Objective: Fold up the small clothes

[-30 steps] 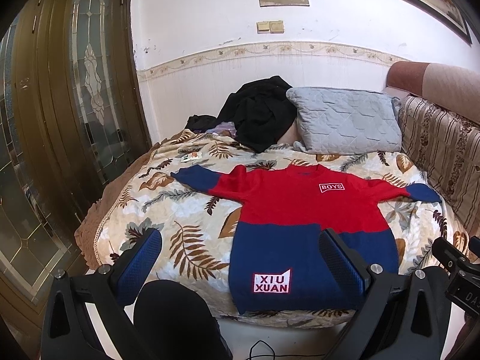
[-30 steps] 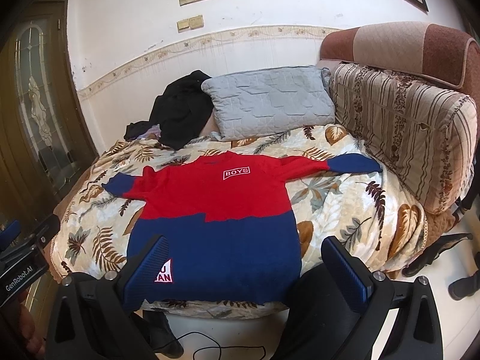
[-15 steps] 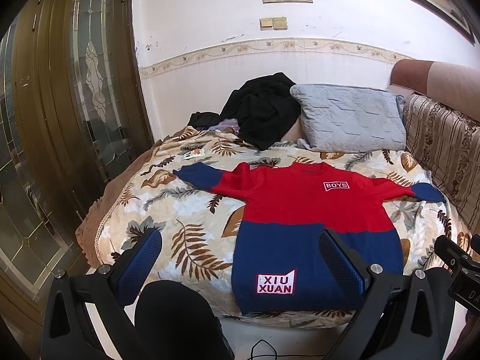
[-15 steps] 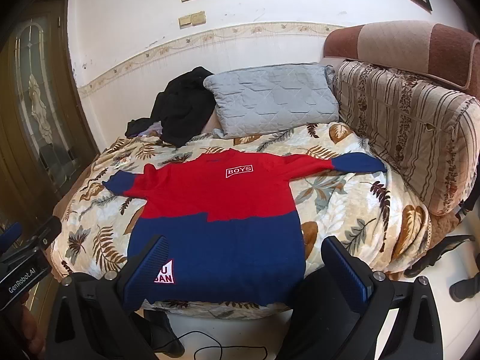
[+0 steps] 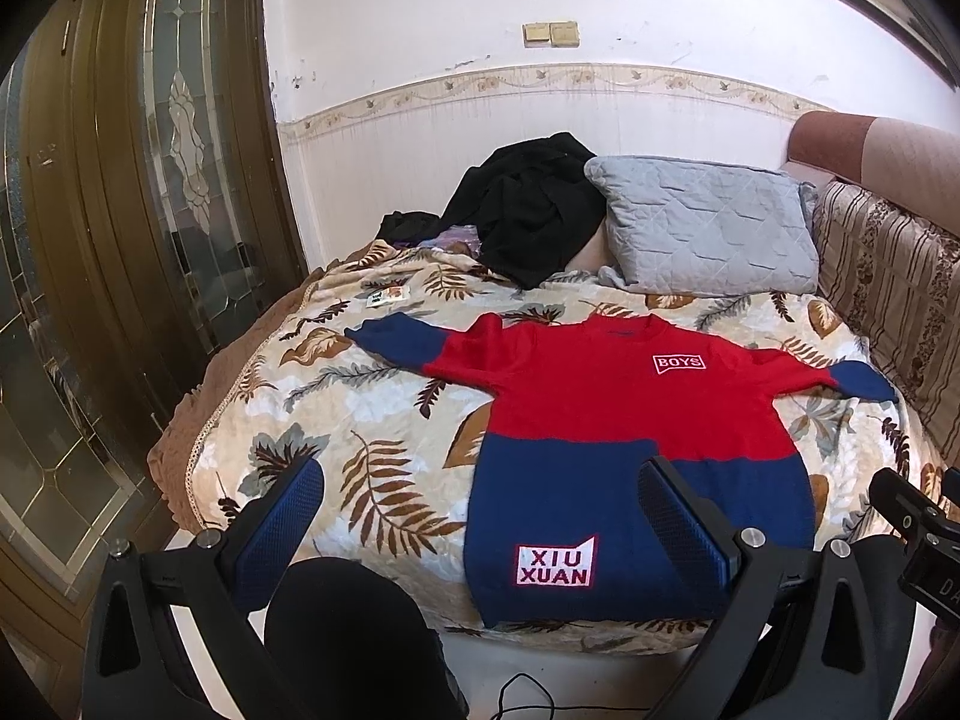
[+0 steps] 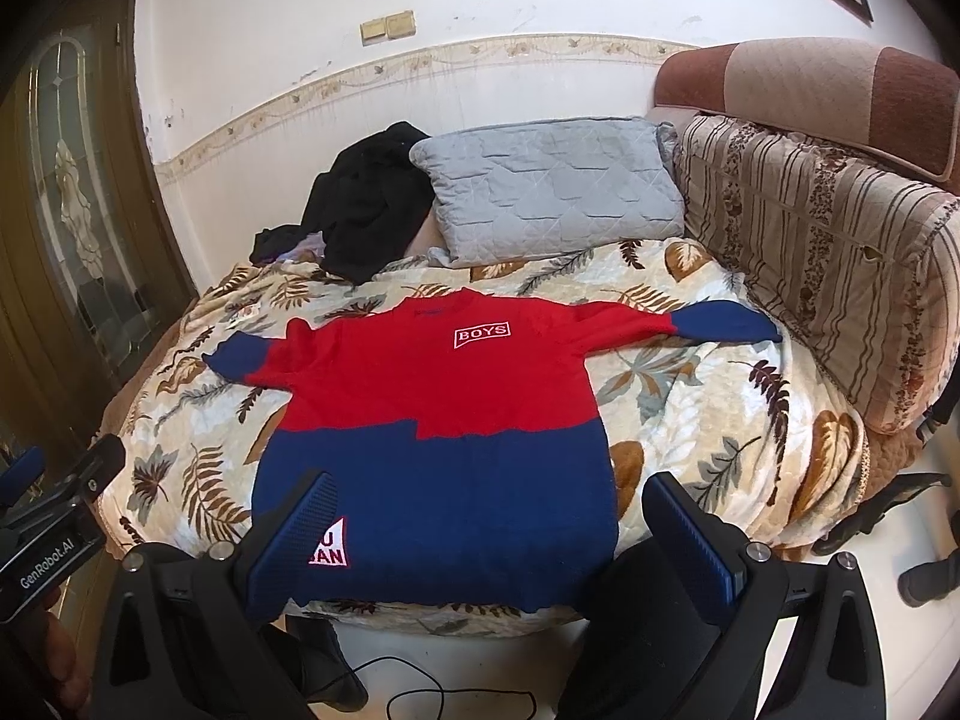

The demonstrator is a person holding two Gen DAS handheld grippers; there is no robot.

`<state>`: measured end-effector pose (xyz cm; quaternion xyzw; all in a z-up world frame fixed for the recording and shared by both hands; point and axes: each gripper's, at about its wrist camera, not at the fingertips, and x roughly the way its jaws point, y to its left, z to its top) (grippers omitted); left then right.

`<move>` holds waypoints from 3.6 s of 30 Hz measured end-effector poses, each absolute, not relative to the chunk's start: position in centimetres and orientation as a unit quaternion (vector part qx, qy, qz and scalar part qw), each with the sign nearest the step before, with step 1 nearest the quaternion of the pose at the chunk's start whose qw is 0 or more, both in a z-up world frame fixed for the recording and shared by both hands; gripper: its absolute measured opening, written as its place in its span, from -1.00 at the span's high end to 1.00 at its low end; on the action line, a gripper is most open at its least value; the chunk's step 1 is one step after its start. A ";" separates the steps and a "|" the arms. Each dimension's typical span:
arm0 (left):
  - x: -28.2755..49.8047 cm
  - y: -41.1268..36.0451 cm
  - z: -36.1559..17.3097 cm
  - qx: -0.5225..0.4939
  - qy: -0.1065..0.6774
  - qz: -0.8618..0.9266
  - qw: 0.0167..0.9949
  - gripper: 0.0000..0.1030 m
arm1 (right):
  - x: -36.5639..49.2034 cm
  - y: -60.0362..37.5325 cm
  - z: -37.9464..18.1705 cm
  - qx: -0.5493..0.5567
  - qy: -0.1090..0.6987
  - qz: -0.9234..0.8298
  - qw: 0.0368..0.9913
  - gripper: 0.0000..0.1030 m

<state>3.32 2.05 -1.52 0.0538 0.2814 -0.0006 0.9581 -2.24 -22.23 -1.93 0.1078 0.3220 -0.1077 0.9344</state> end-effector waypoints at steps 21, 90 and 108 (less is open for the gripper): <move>5.8 1.5 -2.7 0.061 0.302 -0.001 0.951 -1.00 | 0.1 -22.6 -3.1 0.110 0.343 -0.107 0.927 -1.00; 37.0 -0.2 -14.1 0.060 0.389 0.032 0.919 -1.00 | 31.9 -47.4 -10.9 0.489 0.191 0.077 0.848 0.79; 36.7 2.0 -12.8 0.029 0.337 0.017 0.941 -1.00 | 35.5 -30.4 -19.8 0.498 0.392 0.267 0.726 -0.90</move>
